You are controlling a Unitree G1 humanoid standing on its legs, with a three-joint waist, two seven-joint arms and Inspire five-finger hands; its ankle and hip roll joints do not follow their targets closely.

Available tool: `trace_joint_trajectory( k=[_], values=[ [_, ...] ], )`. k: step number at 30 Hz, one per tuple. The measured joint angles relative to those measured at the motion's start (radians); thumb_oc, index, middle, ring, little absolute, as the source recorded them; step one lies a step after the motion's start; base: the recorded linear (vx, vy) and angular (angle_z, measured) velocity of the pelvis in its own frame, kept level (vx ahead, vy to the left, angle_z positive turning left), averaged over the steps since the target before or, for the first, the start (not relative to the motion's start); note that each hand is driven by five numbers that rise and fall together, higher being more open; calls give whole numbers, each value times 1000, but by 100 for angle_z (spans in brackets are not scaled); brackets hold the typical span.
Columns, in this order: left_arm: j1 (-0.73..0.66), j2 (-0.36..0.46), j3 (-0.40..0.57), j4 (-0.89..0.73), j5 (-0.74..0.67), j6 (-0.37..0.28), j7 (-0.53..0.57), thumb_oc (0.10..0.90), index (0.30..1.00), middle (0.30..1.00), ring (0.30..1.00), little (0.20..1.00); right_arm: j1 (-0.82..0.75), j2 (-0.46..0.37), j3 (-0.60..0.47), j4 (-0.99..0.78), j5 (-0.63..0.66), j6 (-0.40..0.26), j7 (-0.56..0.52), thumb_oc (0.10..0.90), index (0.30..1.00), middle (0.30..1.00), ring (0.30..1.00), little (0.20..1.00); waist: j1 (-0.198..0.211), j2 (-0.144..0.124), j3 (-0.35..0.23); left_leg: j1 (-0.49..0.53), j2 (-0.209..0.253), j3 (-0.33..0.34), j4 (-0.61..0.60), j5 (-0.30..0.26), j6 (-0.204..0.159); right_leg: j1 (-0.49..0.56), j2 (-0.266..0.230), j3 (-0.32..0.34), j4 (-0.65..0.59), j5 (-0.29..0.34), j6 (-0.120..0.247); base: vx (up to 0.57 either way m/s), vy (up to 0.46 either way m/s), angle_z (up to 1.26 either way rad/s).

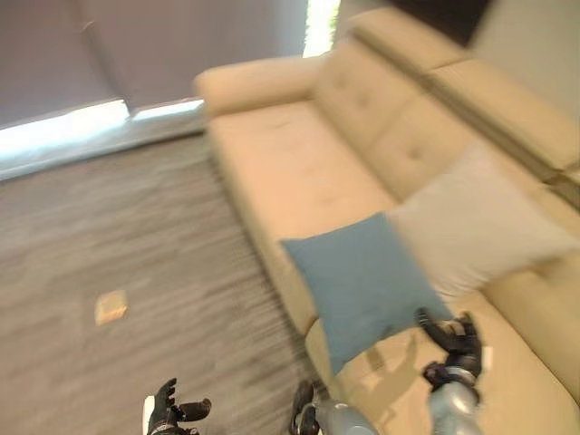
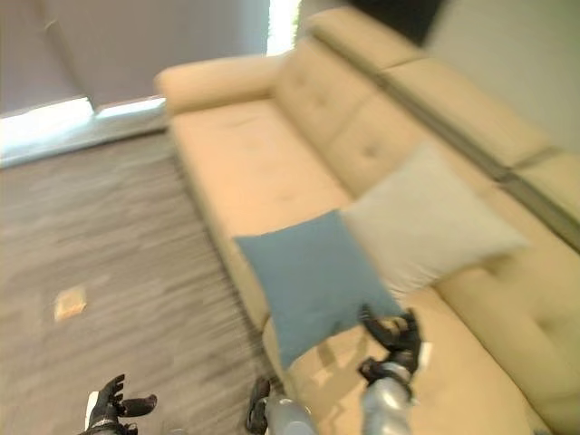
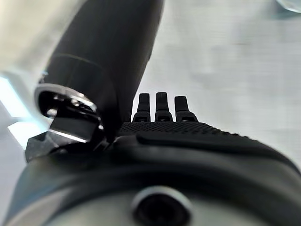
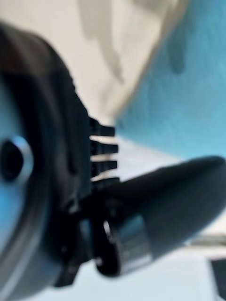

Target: Pick up all the scattered cushions and arrange them neatly on the sofa.

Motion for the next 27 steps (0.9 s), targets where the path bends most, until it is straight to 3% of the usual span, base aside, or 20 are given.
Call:
trace_joint_trajectory(
  k=[1, 2, 3, 4, 5, 6, 8, 9, 10, 11, 13, 15, 16, 17, 18, 20, 23, 27],
  values=[
    [-26, 0, 20, 8, -9, -29, 29, 800, 900, 900, 900, 900, 45, -14, 51, -6, -7, 3, 6, 800, 900, 900, 900, 900, -4, 15, -16, -47, -14, 3, 50, 29, 28, 12, 12, 20, -16, 26, -1, 235, 151, -151],
    [-57, -23, 34, 12, -10, -61, 49, 800, 900, 900, 900, 900, 78, -25, 71, 0, -9, 18, 8, 800, 900, 900, 900, 900, -23, 17, -19, -98, -9, -4, 63, 65, 29, 26, 14, 41, -36, 22, 2, 239, 152, -117],
    [-75, -21, 46, 9, -21, -90, 72, 800, 900, 900, 900, 900, 89, -35, 106, 19, -9, 42, -1, 800, 900, 900, 900, 900, -24, 9, -18, -109, 17, 40, 5, 45, 109, 41, 29, 101, -46, 11, 14, 291, 211, -97],
    [-75, -22, 47, 6, -33, -94, 77, 800, 900, 900, 900, 900, 96, -42, 122, 23, -9, 53, -4, 800, 900, 900, 900, 900, -19, -7, -24, -100, 26, 56, -62, 28, 144, 46, 27, 122, -49, 8, 5, 207, 182, -117],
    [-83, -26, 47, 0, -56, -90, 92, 800, 900, 900, 900, 900, 105, -54, 154, 22, -13, 56, -2, 800, 900, 900, 900, 900, -26, -18, -26, -126, 52, 43, -118, 28, 140, 65, 43, 156, -67, 19, 37, 307, 321, -123],
    [-64, -32, 50, -28, -76, -89, 105, 800, 900, 900, 900, 900, 113, -59, 169, 14, -18, 57, -2, 800, 900, 900, 900, 900, -14, -20, -37, -99, 52, 5, -290, 30, 137, 74, 51, 175, -88, 31, 43, 357, 494, -117],
    [-61, -40, 49, -45, -103, -94, 121, 800, 900, 900, 900, 900, 114, -75, 177, 10, -33, 57, -1, 800, 900, 900, 900, 900, -4, -13, -32, -88, 103, -64, -519, 79, 105, 97, 89, 219, -113, 32, 51, 352, 444, -82],
    [-49, -44, 45, -57, -115, -93, 131, 800, 900, 900, 900, 900, 109, -86, 175, 11, -36, 57, -2, 800, 900, 900, 900, 900, 15, -7, -31, -77, 124, -104, -614, 119, 97, 97, 109, 236, -109, 35, 24, 273, 245, -62],
    [-76, -26, 41, -18, -130, -71, 126, 800, 900, 900, 900, 900, 91, -99, 176, 27, -40, 59, -1, 800, 900, 900, 900, 900, 16, 15, -20, -91, 154, -118, -655, 150, 70, 127, 128, 278, -120, 22, 47, 322, 363, -59],
    [-120, 8, 42, 62, -147, -32, 118, 800, 900, 900, 900, 900, 65, -105, 171, 35, -42, 76, 4, 800, 900, 900, 900, 900, 28, 5, -25, -71, 165, -85, -734, 179, 64, 137, 125, 277, -125, 36, 20, 134, 210, -47],
    [-133, 54, 80, 69, -145, -26, 124, 800, 900, 900, 900, 900, 34, -119, 164, 25, -66, 77, 25, 800, 900, 900, 900, 900, 28, 39, -13, -61, 173, -85, -755, 212, 69, 143, 125, 327, -104, 20, 39, 261, 348, -65],
    [-152, 104, 94, 64, -139, -16, 124, 800, 900, 900, 900, 900, 21, -168, 161, 20, -85, 77, 64, 800, 900, 900, 900, 900, 16, 92, -18, -43, 157, -83, -744, 228, 82, 166, 107, 343, -110, -3, 81, 232, 260, -36],
    [-167, 115, 105, 62, -124, -19, 124, 800, 900, 900, 900, 900, 18, -204, 152, 26, -84, 83, 83, 800, 900, 900, 900, 900, 16, 138, -25, -14, 128, -107, -743, 223, 108, 157, 92, 348, -78, -37, 98, 151, 124, -18],
    [-180, 140, 110, 59, -113, -24, 125, 800, 900, 900, 900, 900, 15, -205, 142, 37, -84, 87, 93, 800, 900, 900, 900, 900, 19, 136, -33, 0, 79, -89, -761, 246, 92, 149, 43, 366, -48, -63, 126, 225, 178, -22],
    [-184, 155, 114, 50, -113, -27, 126, 800, 900, 900, 900, 900, 20, -205, 144, 34, -83, 87, 96, 800, 900, 900, 900, 900, 18, 129, -39, 9, 49, -76, -769, 247, 104, 149, 12, 370, -51, -57, 138, 206, 144, -12],
    [-208, 216, 122, 3, -117, -43, 125, 800, 900, 900, 900, 900, 24, -185, 148, 31, -83, 93, 130, 800, 900, 900, 900, 900, 10, 108, -47, 32, -35, -48, -820, 266, 131, 176, -78, 375, -117, -41, 207, 209, 147, 0],
    [-269, 282, 126, -31, -170, -56, 92, 800, 900, 900, 900, 900, -4, -128, 151, 69, -76, 107, 146, 800, 900, 900, 900, 900, 22, 93, -50, 63, -80, -15, -858, 266, 157, 228, -129, 381, -225, 7, 244, 150, 107, -14],
    [-404, 316, 101, 6, -264, -72, 39, 800, 900, 900, 900, 900, -29, -118, 158, 71, -77, 125, 153, 800, 900, 900, 900, 900, 18, 88, -52, 55, -87, -3, -859, 263, 162, 254, -138, 384, -310, 49, 255, 27, 70, -7]
  ],
)
